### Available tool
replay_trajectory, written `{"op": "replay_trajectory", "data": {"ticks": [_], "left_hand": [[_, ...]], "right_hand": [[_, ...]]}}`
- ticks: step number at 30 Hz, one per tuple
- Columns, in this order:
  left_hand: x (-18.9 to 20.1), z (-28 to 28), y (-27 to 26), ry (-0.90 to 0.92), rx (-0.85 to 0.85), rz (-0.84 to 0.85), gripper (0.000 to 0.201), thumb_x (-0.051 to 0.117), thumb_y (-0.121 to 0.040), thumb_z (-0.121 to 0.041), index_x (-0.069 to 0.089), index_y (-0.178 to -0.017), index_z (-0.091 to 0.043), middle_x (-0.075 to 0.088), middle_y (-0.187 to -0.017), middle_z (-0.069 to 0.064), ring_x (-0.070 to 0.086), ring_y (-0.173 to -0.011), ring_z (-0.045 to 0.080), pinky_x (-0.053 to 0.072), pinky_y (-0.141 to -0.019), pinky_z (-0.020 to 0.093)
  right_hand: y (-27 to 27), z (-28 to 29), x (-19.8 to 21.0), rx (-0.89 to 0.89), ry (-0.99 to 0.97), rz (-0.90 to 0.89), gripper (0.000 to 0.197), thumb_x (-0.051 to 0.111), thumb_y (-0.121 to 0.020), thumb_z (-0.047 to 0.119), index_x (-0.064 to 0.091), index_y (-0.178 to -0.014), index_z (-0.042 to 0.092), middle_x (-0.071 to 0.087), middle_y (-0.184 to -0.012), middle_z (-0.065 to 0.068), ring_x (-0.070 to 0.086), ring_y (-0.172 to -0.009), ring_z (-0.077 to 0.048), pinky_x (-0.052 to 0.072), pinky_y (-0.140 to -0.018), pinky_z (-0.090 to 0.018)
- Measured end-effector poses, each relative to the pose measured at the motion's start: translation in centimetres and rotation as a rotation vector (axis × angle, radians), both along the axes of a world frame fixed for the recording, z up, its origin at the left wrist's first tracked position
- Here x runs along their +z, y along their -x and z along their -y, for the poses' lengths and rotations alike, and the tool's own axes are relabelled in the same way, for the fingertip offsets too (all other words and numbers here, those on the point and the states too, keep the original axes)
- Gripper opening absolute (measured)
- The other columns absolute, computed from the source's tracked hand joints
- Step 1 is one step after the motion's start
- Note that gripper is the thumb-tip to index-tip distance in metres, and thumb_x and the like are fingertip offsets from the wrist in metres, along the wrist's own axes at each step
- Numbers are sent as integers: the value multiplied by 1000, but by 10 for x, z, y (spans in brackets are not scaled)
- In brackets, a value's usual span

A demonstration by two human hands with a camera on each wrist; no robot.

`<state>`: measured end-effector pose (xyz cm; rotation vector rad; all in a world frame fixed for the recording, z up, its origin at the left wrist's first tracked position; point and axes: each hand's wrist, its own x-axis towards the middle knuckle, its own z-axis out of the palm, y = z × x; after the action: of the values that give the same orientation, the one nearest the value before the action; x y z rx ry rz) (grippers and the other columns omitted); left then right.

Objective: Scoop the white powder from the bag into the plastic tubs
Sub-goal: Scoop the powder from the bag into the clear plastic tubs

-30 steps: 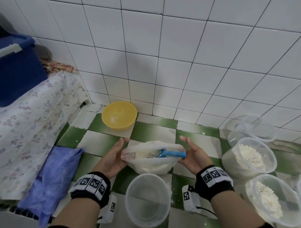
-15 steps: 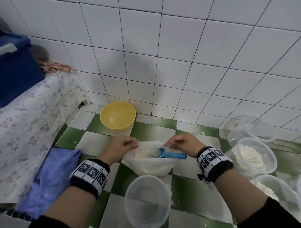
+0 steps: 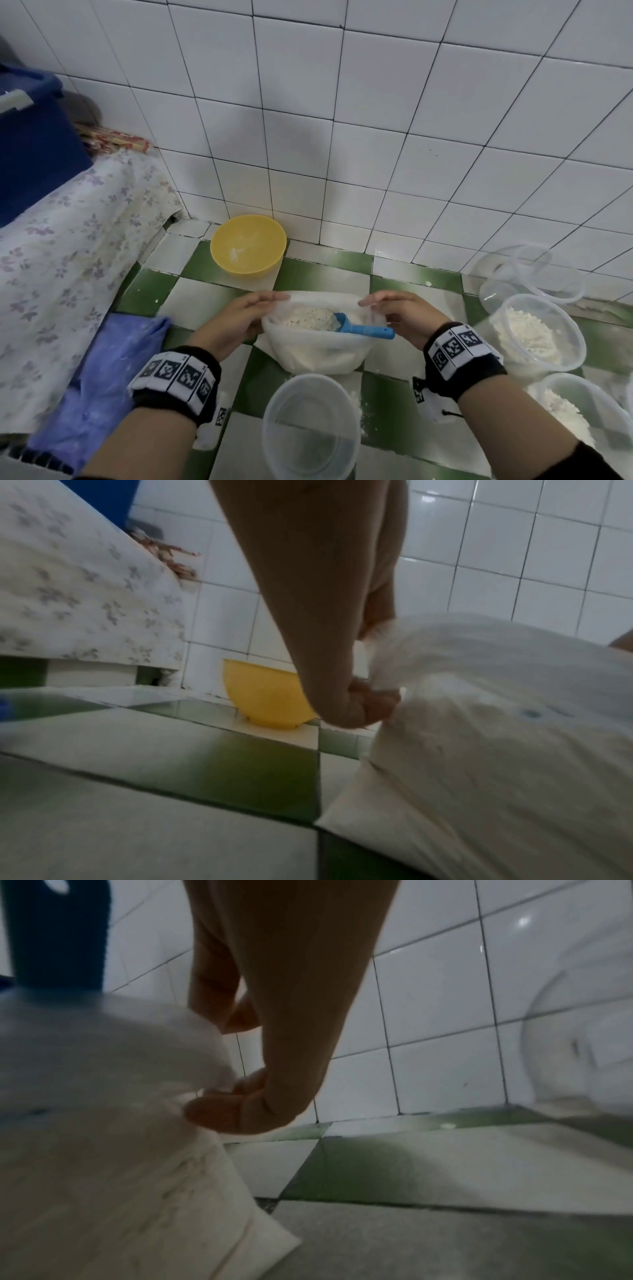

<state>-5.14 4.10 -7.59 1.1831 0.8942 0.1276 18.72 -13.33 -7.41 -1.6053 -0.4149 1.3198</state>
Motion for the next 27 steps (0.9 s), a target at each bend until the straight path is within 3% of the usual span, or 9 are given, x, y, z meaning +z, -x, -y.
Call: {"op": "replay_trajectory", "data": {"ticks": [3,5,9,12,16,20,22,24,27], "left_hand": [[-1,-2,10,50,-33,-38,25,52,-99,-14,71,-115,-16,64,-119,7,59,-108,28,51,-93,39],[-2,-2,9,95,-11,-22,27,51,-98,-10,68,-118,-13,64,-122,10,59,-109,28,52,-92,37],[-7,-1,6,330,111,126,36,47,-96,1,58,-130,-4,61,-129,17,55,-118,31,49,-98,40],[-14,4,7,486,244,207,39,47,-93,2,57,-131,-4,57,-135,19,49,-129,34,51,-97,41],[-14,16,6,431,283,203,41,53,-90,-1,57,-131,-8,58,-132,18,51,-125,34,46,-103,42],[-2,17,14,284,211,71,29,57,-94,-12,64,-121,-14,64,-122,13,58,-108,29,51,-88,37],[4,19,17,232,158,-36,24,60,-93,-17,68,-116,-14,62,-117,12,57,-99,27,55,-78,31],[5,21,17,198,122,-99,20,63,-92,-17,71,-111,-14,60,-116,13,57,-94,26,56,-70,27],[6,22,13,232,160,-90,18,63,-91,-5,67,-108,-9,58,-122,17,61,-101,30,60,-65,29]], "right_hand": [[3,6,1,72,77,86,28,49,-88,-5,74,-97,3,69,-105,-4,59,-93,-20,54,-76,-32],[7,5,1,25,88,56,28,48,-88,-8,72,-99,0,68,-108,-10,60,-94,-22,57,-76,-30],[5,5,-6,-114,63,-209,33,43,-90,-11,68,-109,-1,64,-116,-22,61,-99,-28,57,-82,-34],[11,10,-10,-228,3,-433,37,36,-92,-12,60,-119,-1,60,-119,-23,61,-103,-31,58,-79,-34],[22,13,-15,-336,-49,-433,34,39,-93,-9,61,-116,1,60,-119,-22,59,-103,-32,57,-82,-37],[26,24,-8,-268,60,-192,20,58,-90,10,72,-103,16,62,-111,-17,60,-91,-31,53,-85,-44],[28,30,-2,-228,117,-110,15,62,-88,14,73,-97,18,63,-108,-15,60,-84,-29,54,-78,-42],[31,31,1,-233,146,-31,17,60,-89,8,72,-98,17,66,-103,-15,62,-75,-27,55,-68,-39],[33,28,1,-321,145,-7,23,53,-89,-5,61,-104,11,66,-98,-23,66,-71,-31,59,-67,-43]]}}
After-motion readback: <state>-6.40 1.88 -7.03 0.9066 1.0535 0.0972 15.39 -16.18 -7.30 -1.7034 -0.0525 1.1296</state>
